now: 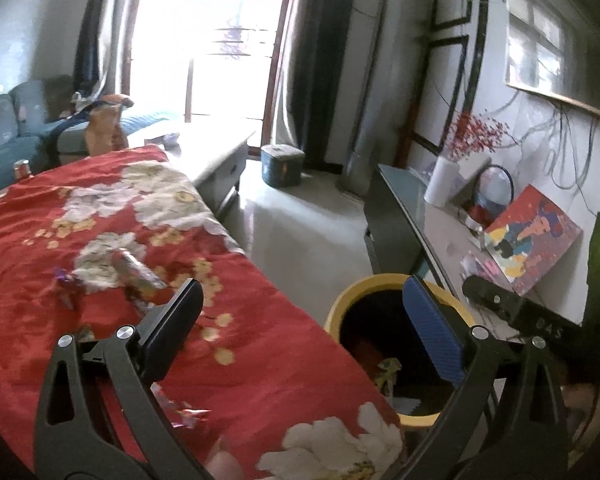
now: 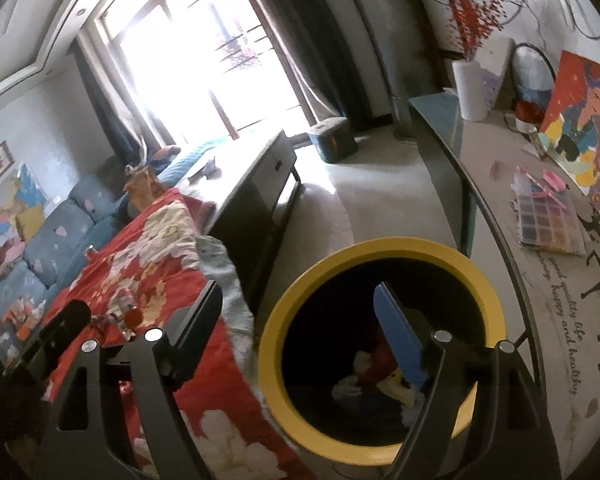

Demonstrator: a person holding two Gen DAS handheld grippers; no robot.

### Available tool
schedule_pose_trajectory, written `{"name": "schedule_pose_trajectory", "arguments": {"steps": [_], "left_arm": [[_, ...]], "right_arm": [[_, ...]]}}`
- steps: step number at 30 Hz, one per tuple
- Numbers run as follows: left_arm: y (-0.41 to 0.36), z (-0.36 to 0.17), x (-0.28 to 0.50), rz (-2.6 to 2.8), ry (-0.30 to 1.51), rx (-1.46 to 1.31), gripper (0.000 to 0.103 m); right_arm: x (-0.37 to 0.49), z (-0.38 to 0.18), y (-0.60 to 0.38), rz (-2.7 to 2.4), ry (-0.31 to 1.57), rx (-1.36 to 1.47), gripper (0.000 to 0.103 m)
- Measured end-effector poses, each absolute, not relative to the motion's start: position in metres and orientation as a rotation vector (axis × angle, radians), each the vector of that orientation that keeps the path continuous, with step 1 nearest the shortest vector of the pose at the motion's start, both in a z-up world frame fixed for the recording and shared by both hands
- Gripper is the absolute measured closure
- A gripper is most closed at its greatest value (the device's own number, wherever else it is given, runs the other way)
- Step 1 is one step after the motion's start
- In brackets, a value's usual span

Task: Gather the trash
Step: 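Move both open tools back over the wrappers on the bed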

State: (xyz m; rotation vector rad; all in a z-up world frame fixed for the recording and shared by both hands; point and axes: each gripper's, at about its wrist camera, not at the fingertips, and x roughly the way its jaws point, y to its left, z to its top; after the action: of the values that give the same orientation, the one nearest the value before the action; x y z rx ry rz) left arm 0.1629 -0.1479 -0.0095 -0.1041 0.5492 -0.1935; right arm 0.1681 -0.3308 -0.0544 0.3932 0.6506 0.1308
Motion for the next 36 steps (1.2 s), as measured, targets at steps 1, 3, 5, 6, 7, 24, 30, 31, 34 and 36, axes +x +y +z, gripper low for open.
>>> {"name": "schedule_pose_trajectory", "arguments": {"steps": [1, 3, 5, 6, 7, 24, 30, 31, 34, 36], "left_arm": [[-0.144, -0.008, 0.162, -0.186, 0.544, -0.109, 0.011], [-0.135, -0.004, 0.159, -0.168, 0.529, -0.118, 0.011], [-0.125, -0.001, 0.156, -0.149, 0.513, -0.128, 0.011], [-0.122, 0.0, 0.154, -0.141, 0.507, -0.132, 0.011], [-0.118, 0.002, 0.153, -0.134, 0.501, -0.137, 0.011], [-0.044, 0.008, 0.138, -0.005, 0.464, -0.239, 0.011], [-0.021, 0.007, 0.135, 0.036, 0.467, -0.262, 0.011], [-0.017, 0.006, 0.134, 0.043, 0.467, -0.268, 0.011], [-0.005, 0.004, 0.132, 0.068, 0.473, -0.277, 0.011], [0.003, 0.001, 0.129, 0.086, 0.475, -0.286, 0.011]], "right_arm": [[0.168, -0.053, -0.327, 0.138, 0.65, 0.388, 0.026], [0.167, -0.049, -0.318, 0.153, 0.648, 0.376, 0.026], [0.165, -0.047, -0.31, 0.168, 0.647, 0.364, 0.025], [0.164, -0.045, -0.306, 0.176, 0.646, 0.358, 0.025], [0.163, -0.044, -0.301, 0.185, 0.645, 0.352, 0.025], [0.149, -0.03, -0.229, 0.323, 0.656, 0.259, 0.022], [0.143, -0.032, -0.205, 0.37, 0.669, 0.232, 0.021], [0.141, -0.032, -0.201, 0.376, 0.673, 0.228, 0.021], [0.138, -0.035, -0.189, 0.403, 0.687, 0.216, 0.021], [0.138, -0.036, -0.182, 0.416, 0.695, 0.207, 0.021]]}}
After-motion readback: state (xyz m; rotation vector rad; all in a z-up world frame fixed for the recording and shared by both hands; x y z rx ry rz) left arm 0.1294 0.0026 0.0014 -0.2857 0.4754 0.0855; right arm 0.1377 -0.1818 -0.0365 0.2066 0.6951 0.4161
